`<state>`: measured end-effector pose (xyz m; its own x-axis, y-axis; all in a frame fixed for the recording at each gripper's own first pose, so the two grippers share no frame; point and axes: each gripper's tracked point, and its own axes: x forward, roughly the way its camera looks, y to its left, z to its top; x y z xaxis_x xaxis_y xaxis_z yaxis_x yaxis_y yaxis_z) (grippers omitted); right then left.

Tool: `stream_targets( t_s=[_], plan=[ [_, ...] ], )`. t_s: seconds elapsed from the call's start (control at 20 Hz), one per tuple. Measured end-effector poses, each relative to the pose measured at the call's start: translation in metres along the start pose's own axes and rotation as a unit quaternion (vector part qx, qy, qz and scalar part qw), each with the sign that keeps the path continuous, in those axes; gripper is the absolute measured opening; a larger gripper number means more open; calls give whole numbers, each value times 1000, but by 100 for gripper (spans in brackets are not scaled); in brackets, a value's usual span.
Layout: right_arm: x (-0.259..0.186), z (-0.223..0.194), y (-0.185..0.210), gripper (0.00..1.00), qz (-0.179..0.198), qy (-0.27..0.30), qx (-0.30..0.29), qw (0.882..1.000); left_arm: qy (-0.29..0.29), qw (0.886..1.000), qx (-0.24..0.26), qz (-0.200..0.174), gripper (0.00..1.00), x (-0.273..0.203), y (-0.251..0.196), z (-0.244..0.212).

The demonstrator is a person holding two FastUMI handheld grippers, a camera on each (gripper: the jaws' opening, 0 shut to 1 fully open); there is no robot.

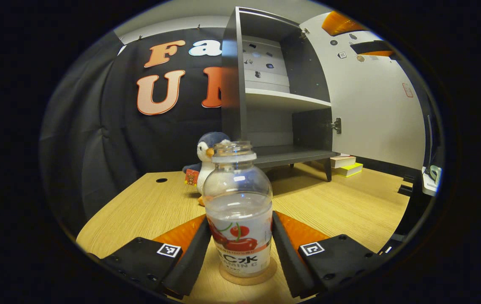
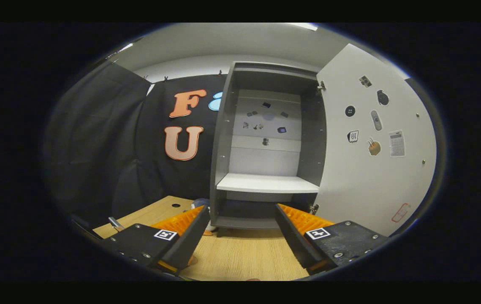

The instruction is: Open the cabinet door with the right hand, grasp the bottle in the cabinet with the left hand and place it on the coaster, then close the cabinet door with the right hand.

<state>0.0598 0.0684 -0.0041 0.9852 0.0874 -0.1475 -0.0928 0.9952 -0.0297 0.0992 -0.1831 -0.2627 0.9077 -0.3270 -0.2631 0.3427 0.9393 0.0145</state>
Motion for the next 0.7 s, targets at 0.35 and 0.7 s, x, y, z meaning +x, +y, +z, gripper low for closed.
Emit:
stream_targets(
  t_s=[0.35, 0.7],
  plan=[
    [-4, 2, 2, 95, 5, -3, 3, 1000, -8, 1000, -1, 1, 87, 3, -4, 15],
    [-8, 5, -4, 95, 0, -9, 11, 1000, -33, 999, 2, 14, 97, 13, 2, 46]
  ],
)
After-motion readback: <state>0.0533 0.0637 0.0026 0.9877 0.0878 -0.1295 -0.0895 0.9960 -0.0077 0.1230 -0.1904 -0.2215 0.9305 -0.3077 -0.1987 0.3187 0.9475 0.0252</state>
